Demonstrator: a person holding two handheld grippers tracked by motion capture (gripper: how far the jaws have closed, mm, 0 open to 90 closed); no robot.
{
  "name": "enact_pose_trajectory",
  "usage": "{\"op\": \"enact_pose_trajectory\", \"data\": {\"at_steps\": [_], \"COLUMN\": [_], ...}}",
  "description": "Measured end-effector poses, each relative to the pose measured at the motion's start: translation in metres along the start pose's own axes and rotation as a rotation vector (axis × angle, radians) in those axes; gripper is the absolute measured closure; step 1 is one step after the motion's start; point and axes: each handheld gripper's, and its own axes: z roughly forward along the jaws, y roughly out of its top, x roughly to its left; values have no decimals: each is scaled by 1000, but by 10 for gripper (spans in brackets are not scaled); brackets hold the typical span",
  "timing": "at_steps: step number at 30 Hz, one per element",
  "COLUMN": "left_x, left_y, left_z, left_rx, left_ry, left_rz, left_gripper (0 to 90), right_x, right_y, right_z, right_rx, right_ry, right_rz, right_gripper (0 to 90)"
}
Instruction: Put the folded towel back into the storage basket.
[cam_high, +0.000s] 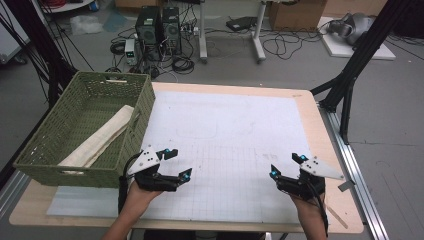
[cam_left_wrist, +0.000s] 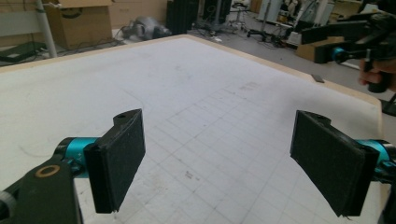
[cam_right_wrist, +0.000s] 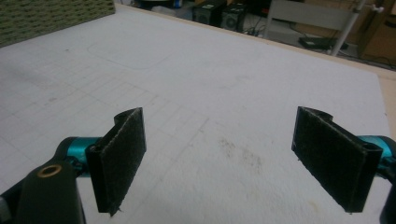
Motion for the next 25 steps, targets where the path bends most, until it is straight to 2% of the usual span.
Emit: {"op": "enact_pose_trajectory", "data": {"at_steps": [3, 7, 9, 25], "left_x": [1, 1, 2, 6], "left_y": [-5, -7, -8, -14], "left_z": [0, -2, -2, -1], "left_rx": [6, 14, 11, 30], "left_ry": [25, 51, 53, 54], "left_rz": [-1, 7, -4, -29], "left_gripper": [182, 181, 182, 183], "right_x": [-1, 0, 1, 0], "right_y": [-6, -8, -9, -9], "right_z": [-1, 2, 3, 6], "right_rx": [14, 25, 36, 39], "right_ry": [1, 1, 3, 15], "right_rz": [17, 8, -3, 3], "right_gripper": [164, 164, 164, 164]}}
